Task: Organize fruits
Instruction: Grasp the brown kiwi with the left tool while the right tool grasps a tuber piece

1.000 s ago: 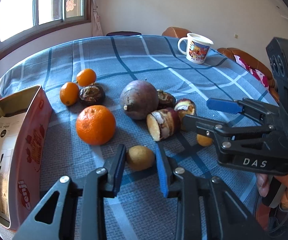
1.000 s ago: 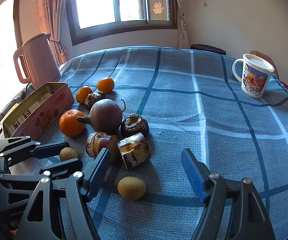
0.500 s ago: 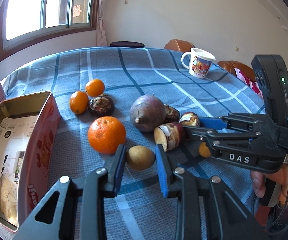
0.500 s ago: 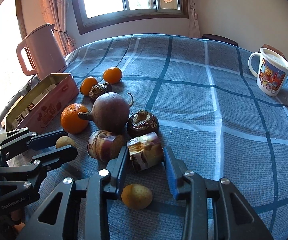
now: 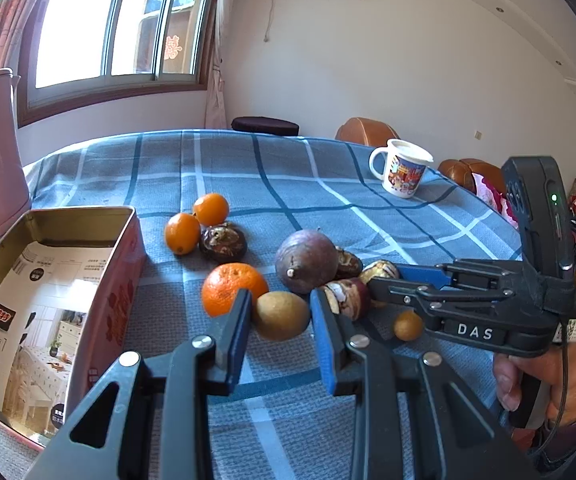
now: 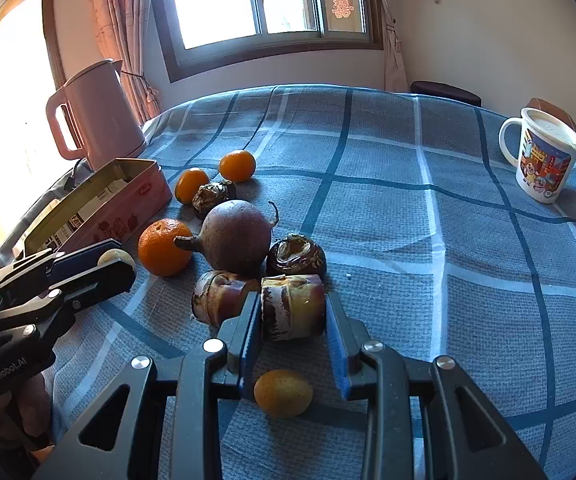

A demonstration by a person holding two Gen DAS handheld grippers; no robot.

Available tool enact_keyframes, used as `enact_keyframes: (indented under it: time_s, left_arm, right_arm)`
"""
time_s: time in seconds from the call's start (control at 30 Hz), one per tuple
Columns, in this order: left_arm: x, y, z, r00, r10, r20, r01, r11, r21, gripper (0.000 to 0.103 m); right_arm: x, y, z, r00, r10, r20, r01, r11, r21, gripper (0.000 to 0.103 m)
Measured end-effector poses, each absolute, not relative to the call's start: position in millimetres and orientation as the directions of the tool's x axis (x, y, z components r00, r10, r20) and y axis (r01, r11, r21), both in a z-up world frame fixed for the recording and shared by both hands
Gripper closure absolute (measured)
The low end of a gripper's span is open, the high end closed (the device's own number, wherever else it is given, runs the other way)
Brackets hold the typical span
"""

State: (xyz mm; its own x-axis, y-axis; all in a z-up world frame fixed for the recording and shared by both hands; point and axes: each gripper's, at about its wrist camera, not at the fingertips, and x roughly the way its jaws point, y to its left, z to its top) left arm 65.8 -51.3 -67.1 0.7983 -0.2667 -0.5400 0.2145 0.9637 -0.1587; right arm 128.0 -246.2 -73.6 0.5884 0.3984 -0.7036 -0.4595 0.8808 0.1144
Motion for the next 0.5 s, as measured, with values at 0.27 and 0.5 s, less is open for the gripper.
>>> enact_keyframes:
  time_s: [0.27, 0.5]
  left_arm:
    - [54, -55, -60, 0.836, -0.253, -0.486, 0.223, 0.967, -0.121, 0.071]
    - [48, -54, -56, 0.859, -0.239, -0.452, 0.215, 0.971, -0.105, 0.071]
  right_arm:
    - [119, -250, -65, 0.619, 0.429, -0.657, -0.477, 0.871, 0.119, 0.07]
    - [112, -250, -59, 0.647, 0.444, -0.62, -0.492, 0.864, 0.105, 0.07]
